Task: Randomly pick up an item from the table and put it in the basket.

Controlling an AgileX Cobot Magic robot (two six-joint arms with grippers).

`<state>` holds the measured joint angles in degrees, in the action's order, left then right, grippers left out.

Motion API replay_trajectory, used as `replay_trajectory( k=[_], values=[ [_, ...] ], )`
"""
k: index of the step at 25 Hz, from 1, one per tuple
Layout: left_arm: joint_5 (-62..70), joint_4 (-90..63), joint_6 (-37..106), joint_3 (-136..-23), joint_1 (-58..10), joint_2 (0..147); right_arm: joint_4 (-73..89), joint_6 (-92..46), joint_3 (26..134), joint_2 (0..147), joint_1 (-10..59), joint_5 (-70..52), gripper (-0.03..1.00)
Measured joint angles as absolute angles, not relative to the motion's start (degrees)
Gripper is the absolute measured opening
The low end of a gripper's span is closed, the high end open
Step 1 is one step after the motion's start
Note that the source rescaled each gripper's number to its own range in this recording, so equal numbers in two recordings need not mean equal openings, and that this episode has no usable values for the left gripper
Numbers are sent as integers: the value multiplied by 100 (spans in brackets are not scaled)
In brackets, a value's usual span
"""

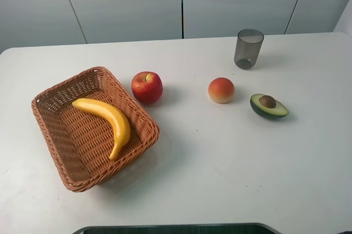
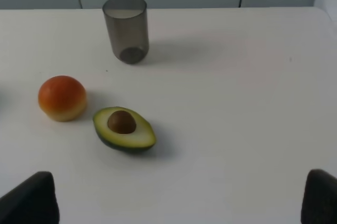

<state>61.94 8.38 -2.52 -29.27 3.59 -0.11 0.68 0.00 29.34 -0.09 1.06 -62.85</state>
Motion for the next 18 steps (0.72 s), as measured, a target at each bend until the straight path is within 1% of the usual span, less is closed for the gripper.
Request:
replay_trajectory(
  k=[18],
  values=[
    [6194,838,-252,-2927,359,-11,61,46,2934,-9,106,-6285,100]
  ],
)
